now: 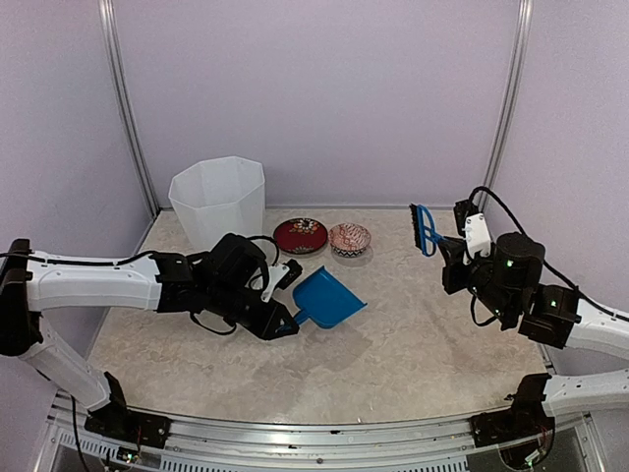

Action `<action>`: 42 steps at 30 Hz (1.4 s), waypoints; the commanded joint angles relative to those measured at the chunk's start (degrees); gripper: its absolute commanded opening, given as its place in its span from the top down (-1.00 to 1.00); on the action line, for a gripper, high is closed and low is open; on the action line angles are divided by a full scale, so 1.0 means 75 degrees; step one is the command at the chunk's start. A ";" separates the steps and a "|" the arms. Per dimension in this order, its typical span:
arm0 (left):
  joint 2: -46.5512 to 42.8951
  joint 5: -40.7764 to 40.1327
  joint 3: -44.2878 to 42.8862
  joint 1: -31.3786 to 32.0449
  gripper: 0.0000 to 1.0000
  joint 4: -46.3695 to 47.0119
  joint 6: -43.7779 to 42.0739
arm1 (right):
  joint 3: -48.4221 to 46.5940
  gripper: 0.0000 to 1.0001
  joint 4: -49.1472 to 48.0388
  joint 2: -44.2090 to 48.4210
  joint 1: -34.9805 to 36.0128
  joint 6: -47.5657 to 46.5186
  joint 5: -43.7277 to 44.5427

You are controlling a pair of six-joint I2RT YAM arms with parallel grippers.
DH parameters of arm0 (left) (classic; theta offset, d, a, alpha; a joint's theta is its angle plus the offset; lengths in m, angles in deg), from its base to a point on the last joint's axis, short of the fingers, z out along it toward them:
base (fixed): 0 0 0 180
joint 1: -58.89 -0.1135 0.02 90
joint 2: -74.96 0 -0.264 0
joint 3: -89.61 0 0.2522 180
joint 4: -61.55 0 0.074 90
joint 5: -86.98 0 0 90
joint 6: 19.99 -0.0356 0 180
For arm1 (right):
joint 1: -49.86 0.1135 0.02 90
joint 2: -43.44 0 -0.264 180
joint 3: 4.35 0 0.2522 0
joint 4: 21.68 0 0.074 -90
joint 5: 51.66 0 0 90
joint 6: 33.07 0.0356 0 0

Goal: Sweep away the paper scraps from the table
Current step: Place the dustpan at the center of the board.

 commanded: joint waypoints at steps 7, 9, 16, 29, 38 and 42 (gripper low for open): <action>0.1720 -0.0398 -0.0546 0.0338 1.00 0.0932 0.0929 | 0.0256 1.00 -0.0391 -0.0253 -0.0094 0.0045 -0.0408; 0.1927 -0.0584 -0.0633 0.0341 1.00 0.1000 0.1119 | 0.0269 1.00 -0.0382 -0.0361 -0.0095 0.0062 -0.0591; 0.2582 -0.0726 -0.1040 0.0474 1.00 0.1063 0.1325 | 0.0224 1.00 -0.0285 -0.0704 -0.0099 0.0129 -0.0710; 0.3500 -0.0771 -0.1612 0.0617 0.70 0.0944 0.1318 | 0.0304 1.00 -0.0368 -0.0972 -0.0099 0.0128 -0.0809; 0.3669 -0.1090 -0.1996 0.0717 0.28 0.0611 0.1200 | 0.0260 1.00 -0.0389 -0.0984 -0.0103 0.0013 -0.0783; 0.3536 -0.1188 -0.2073 0.0717 0.10 0.0504 0.1121 | 0.0284 1.00 -0.0357 -0.0976 -0.0095 -0.0008 -0.0777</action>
